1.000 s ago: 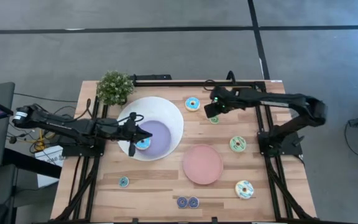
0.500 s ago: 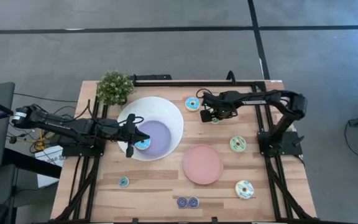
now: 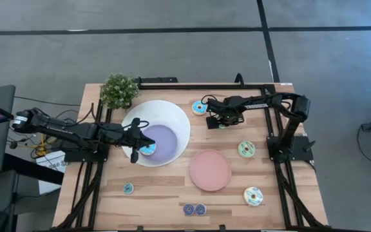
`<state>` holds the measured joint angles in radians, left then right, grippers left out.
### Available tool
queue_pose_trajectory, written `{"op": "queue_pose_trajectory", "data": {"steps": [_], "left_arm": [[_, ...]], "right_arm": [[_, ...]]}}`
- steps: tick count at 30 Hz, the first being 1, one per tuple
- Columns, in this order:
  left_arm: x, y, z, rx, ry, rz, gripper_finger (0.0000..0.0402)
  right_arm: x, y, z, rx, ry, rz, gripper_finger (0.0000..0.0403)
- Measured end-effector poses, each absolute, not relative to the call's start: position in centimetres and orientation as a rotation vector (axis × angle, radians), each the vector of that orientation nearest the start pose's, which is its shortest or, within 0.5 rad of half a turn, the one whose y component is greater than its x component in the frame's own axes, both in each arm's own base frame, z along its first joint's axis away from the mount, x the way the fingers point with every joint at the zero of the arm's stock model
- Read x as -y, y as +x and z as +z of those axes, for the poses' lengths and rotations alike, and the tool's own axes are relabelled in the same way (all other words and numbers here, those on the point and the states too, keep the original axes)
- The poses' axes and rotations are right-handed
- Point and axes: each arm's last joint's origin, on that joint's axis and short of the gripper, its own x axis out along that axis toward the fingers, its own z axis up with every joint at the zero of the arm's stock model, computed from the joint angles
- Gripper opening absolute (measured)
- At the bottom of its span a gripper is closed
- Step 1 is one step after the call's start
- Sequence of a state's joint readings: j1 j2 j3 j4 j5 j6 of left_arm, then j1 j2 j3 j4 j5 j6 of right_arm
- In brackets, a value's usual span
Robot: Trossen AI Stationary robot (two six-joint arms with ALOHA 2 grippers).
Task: Pick & Place donuts
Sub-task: Put the small green donut on the pink plate
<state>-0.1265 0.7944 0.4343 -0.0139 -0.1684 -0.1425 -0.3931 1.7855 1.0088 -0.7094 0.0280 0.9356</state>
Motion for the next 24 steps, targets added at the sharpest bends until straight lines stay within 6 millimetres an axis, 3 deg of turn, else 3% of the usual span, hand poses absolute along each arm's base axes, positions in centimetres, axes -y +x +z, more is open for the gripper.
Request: {"op": "queue_pose_trajectory", "data": {"steps": [16, 20, 24], "left_arm": [[1.7, 17.4, 22.7, -0.365, -0.089, 0.073, 0.0], [1.7, 17.4, 22.7, -0.365, -0.089, 0.073, 0.0], [1.7, 17.4, 22.7, -0.361, -0.099, 0.076, 0.0]], "right_arm": [[11.8, 27.7, 13.7, -1.216, 1.013, -1.012, 0.0204], [11.1, 27.9, 14.0, -1.223, 1.007, -0.969, 0.0198], [9.5, 28.1, 15.7, -1.196, 0.975, -0.897, 0.0193]]}}
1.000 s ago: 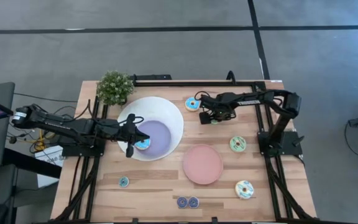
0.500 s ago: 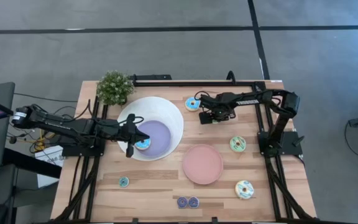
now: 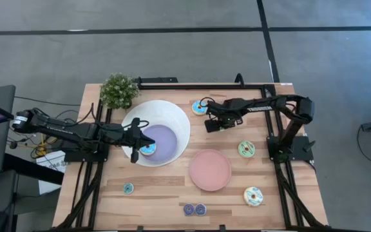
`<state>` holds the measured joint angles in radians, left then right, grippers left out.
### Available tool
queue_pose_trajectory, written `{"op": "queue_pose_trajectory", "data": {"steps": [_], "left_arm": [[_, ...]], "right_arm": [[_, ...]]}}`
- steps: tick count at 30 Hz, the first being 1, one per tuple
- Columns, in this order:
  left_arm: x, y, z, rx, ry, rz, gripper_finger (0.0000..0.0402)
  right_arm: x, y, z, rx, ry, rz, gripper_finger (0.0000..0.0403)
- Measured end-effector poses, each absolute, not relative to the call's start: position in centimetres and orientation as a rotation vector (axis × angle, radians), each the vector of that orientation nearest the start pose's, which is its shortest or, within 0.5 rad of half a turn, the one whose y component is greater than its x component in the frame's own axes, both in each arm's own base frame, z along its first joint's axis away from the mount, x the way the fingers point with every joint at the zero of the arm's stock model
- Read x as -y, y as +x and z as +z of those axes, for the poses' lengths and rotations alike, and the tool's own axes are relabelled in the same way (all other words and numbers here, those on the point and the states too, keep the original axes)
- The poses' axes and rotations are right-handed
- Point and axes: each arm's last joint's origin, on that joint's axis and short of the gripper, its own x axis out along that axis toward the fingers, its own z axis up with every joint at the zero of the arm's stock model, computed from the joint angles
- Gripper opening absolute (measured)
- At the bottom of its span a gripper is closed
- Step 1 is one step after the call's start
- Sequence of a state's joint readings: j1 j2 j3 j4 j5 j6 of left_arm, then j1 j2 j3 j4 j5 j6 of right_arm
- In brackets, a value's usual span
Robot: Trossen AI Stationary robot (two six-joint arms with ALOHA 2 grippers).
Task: Pick & Place donuts
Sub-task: Put the small green donut on the pink plate
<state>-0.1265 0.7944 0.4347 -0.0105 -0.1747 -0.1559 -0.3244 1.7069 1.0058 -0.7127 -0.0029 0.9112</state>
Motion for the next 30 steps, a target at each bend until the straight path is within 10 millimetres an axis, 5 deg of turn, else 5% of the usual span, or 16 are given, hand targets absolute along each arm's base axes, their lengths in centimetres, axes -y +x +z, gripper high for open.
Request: {"op": "queue_pose_trajectory", "data": {"steps": [6, 11, 21, 30], "left_arm": [[1.7, 17.4, 22.7, -0.362, -0.111, 0.08, 0.0], [1.7, 17.4, 22.7, -0.362, -0.098, 0.07, 0.0], [1.7, 17.4, 22.7, -0.364, -0.041, 0.059, 0.0], [1.7, 17.4, 22.6, -0.377, -0.018, 0.048, 0.0]], "right_arm": [[5.1, 28.0, 20.0, -1.083, 0.954, -0.761, 0.0188], [0.5, 27.9, 21.5, -1.057, 0.992, -0.684, 0.0187], [-6.7, 30.3, 18.9, -1.08, 1.05, -0.661, 0.0186], [-6.2, 33.4, 16.4, -1.112, 1.038, -0.742, 0.0187]]}}
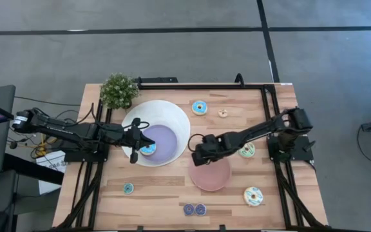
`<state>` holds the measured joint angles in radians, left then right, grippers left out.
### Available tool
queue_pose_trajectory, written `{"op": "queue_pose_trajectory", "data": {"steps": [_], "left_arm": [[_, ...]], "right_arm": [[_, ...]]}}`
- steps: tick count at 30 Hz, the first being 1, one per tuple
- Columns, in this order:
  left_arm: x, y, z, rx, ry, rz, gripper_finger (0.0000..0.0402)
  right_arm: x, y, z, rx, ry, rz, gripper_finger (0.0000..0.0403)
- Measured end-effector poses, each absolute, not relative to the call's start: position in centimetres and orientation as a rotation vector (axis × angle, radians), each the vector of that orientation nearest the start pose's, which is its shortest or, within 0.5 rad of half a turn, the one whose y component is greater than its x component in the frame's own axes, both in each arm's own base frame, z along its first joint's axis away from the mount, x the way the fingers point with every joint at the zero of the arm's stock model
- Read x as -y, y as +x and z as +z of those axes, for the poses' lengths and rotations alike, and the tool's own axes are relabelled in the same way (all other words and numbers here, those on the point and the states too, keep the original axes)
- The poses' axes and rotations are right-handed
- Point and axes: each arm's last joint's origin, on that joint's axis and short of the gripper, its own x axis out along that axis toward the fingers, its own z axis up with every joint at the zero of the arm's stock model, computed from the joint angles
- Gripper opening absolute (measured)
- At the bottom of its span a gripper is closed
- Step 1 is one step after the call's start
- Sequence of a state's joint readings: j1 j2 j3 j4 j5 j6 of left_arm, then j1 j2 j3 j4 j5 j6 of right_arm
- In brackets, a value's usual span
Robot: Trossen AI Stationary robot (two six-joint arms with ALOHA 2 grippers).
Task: Pick & Place donuts
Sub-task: Put the small green donut on the pink plate
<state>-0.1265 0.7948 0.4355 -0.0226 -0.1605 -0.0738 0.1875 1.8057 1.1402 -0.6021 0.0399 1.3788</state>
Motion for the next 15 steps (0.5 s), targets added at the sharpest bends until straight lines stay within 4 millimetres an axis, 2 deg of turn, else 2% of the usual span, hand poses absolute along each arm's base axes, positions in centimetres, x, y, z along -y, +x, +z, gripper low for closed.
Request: {"op": "queue_pose_trajectory", "data": {"steps": [5, 15], "left_arm": [[1.74, 17.33, 22.41, -0.398, -0.016, 0.048, 0.0], [1.85, 17.25, 22.23, -0.421, -0.038, 0.01, 0.0]], "right_arm": [[-6.05, 34.03, 15.75, -1.135, 1.034, -0.742, 0.0193], [-6.06, 34.04, 16.11, -1.133, 1.036, -0.736, 0.0233]]}}
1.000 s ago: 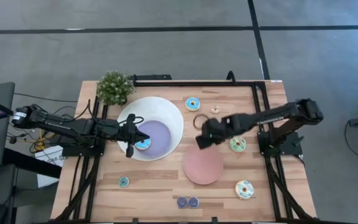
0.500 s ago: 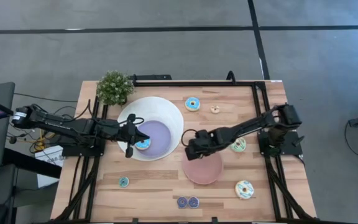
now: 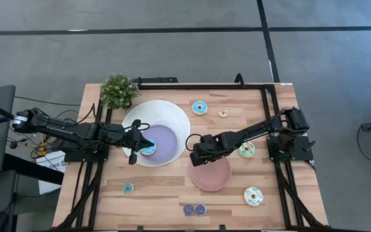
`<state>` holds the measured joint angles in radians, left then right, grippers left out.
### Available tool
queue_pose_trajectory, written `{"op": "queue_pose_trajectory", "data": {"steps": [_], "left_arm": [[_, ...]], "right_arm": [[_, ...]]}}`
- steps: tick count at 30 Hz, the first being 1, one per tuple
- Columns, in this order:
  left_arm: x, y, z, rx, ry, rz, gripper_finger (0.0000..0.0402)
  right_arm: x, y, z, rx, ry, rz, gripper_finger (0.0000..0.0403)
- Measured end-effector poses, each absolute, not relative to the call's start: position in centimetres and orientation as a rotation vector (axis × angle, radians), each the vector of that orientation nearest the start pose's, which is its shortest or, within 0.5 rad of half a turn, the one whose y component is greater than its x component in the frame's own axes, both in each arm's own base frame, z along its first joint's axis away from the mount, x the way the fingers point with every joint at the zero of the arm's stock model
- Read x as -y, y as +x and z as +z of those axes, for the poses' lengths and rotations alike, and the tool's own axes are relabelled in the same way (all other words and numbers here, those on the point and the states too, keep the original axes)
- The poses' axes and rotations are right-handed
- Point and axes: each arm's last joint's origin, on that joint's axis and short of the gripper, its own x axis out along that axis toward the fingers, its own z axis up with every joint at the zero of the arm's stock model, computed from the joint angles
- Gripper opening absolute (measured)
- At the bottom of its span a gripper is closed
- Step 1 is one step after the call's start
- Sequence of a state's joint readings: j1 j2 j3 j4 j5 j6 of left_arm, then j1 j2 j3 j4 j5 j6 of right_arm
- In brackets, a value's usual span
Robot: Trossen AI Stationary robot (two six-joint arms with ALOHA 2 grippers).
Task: Pick & Place donuts
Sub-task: Put the small green donut on the pink plate, then put the small white donut on the pink plate
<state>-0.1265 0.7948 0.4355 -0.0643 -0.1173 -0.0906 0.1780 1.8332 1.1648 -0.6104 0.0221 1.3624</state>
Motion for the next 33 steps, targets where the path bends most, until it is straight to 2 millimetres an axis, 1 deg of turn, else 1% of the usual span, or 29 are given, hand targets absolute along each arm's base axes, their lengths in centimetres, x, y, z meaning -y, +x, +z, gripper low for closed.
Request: {"op": "queue_pose_trajectory", "data": {"steps": [3, 12, 14, 17, 20, 27, 30, 33], "left_arm": [[1.9, 17.3, 22.2, -0.42, -0.038, 0.01, 0.0], [1.9, 17.3, 22.2, -0.42, -0.035, 0.01, 0.0], [1.9, 17.3, 22.2, -0.42, -0.033, 0.009, 0.0], [1.8, 17.3, 22.2, -0.419, -0.033, 0.01, 0.0], [1.9, 17.3, 22.2, -0.419, -0.032, 0.009, 0.0], [1.8, 17.3, 22.2, -0.419, -0.029, 0.009, 0.0], [1.8, 17.3, 22.2, -0.419, -0.029, 0.009, 0.0], [1.8, 17.3, 22.3, -0.417, -0.03, 0.009, 0.0]], "right_arm": [[-6.1, 34.0, 16.1, -1.145, 1.038, -0.736, 0.024], [-6.1, 33.9, 16.1, -1.161, 1.044, -0.731, 0.024], [-6.1, 33.8, 16.3, -1.162, 1.049, -0.726, 0.024], [-5.9, 33.5, 17.4, -1.138, 1.062, -0.707, 0.024], [-5.4, 33.1, 19.2, -1.101, 1.054, -0.668, 0.024], [-3.6, 31.5, 23.2, -1.037, 0.959, -0.543, 0.024], [-3.0, 31.3, 24.2, -1.007, 0.881, -0.47, 0.024], [-2.4, 31.2, 24.5, -0.992, 0.844, -0.447, 0.024]]}}
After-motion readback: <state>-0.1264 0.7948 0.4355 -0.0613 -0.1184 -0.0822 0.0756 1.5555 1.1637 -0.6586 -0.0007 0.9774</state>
